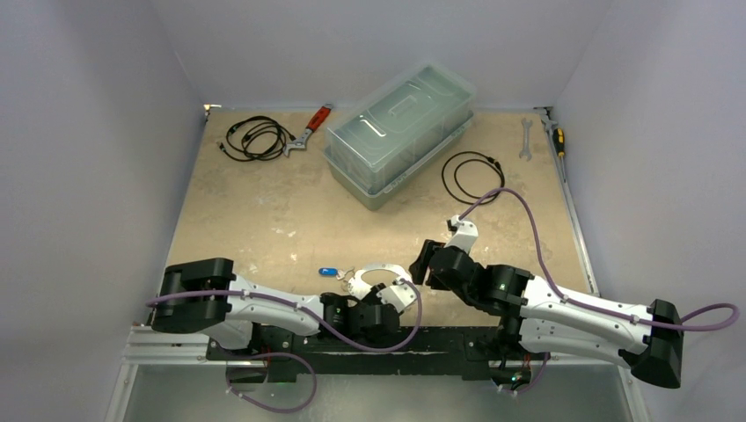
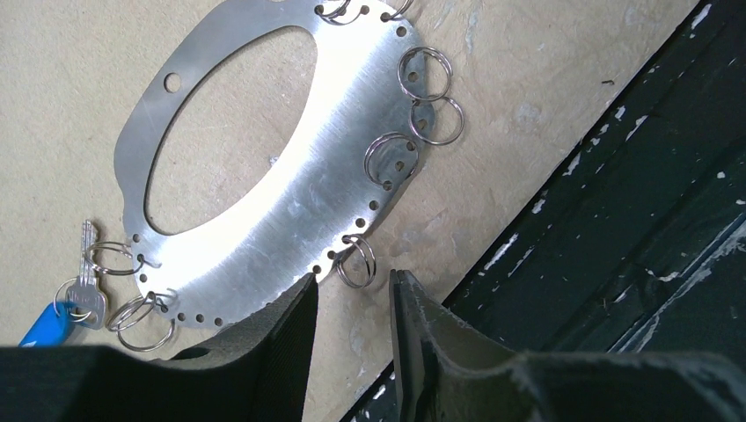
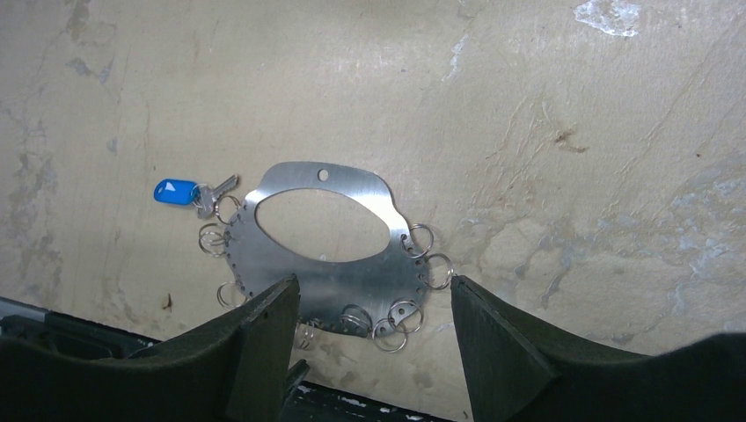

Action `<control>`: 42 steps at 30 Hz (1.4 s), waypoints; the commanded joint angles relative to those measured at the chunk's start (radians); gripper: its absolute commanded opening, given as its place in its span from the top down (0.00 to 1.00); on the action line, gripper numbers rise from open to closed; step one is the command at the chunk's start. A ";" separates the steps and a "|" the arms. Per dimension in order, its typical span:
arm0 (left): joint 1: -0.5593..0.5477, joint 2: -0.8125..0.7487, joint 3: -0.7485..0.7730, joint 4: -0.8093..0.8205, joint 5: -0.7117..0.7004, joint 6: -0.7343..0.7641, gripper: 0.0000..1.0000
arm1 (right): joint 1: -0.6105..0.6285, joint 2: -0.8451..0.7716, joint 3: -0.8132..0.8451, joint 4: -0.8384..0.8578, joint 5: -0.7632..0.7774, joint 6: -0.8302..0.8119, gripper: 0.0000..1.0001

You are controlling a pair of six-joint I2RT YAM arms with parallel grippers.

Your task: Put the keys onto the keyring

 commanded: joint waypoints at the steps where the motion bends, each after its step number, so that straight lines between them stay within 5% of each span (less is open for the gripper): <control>1: -0.006 0.003 -0.014 0.059 -0.012 0.020 0.66 | -0.001 -0.010 0.019 -0.002 0.026 0.009 0.33; 14: -0.006 0.080 -0.009 0.078 -0.056 0.016 0.78 | -0.001 0.007 0.013 0.025 0.008 -0.008 0.33; 19: -0.006 0.089 -0.011 0.084 -0.069 0.024 1.00 | -0.001 0.019 0.012 0.036 0.005 -0.016 0.33; 42: -0.016 -0.218 -0.076 0.106 -0.008 0.051 1.00 | -0.001 -0.085 0.027 0.114 0.041 -0.147 0.34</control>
